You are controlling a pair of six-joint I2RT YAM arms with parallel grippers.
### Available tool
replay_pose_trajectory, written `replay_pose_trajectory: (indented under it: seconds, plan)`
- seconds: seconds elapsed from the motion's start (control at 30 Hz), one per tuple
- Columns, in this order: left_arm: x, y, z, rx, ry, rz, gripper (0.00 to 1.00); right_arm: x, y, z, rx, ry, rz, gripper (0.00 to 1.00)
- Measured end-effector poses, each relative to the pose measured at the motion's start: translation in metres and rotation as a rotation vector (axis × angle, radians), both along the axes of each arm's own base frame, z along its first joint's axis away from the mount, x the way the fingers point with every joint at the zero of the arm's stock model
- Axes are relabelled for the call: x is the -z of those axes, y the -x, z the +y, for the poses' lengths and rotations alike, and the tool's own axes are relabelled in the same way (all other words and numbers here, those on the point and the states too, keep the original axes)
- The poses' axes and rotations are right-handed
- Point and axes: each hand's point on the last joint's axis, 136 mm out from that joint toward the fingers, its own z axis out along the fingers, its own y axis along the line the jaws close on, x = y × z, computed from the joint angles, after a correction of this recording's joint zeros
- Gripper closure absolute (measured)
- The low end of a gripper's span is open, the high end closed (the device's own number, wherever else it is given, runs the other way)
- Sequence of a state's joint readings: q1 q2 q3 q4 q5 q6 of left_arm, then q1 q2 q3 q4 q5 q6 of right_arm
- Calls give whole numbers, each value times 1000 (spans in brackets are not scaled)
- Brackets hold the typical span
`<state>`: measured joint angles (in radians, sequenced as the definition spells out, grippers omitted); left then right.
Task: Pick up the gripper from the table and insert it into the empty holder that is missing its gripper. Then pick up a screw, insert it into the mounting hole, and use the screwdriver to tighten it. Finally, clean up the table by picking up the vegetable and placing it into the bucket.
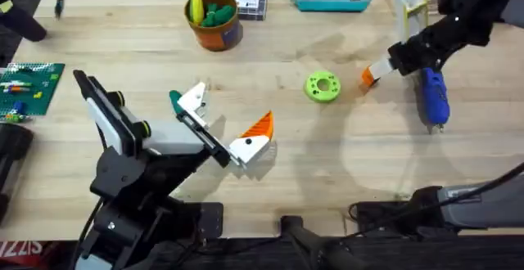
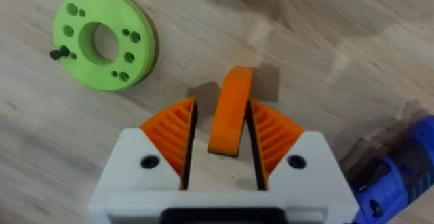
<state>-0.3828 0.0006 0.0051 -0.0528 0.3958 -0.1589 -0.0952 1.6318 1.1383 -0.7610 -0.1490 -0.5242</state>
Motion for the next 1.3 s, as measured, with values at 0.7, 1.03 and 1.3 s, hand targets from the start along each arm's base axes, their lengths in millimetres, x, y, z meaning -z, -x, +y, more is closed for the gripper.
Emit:
replay_pose_trajectory:
  seconds: [0.7,1.03,1.3]
  plan:
    - [0,0,0,0,0,0,6,-10,-4,-1,8,2,-5,973]
    - [0,0,0,0,0,0,6,-14,-6,-1,22,-1,-10,978]
    - [0,0,0,0,0,0,6,-83,-26,-1,129,-38,-198,979]
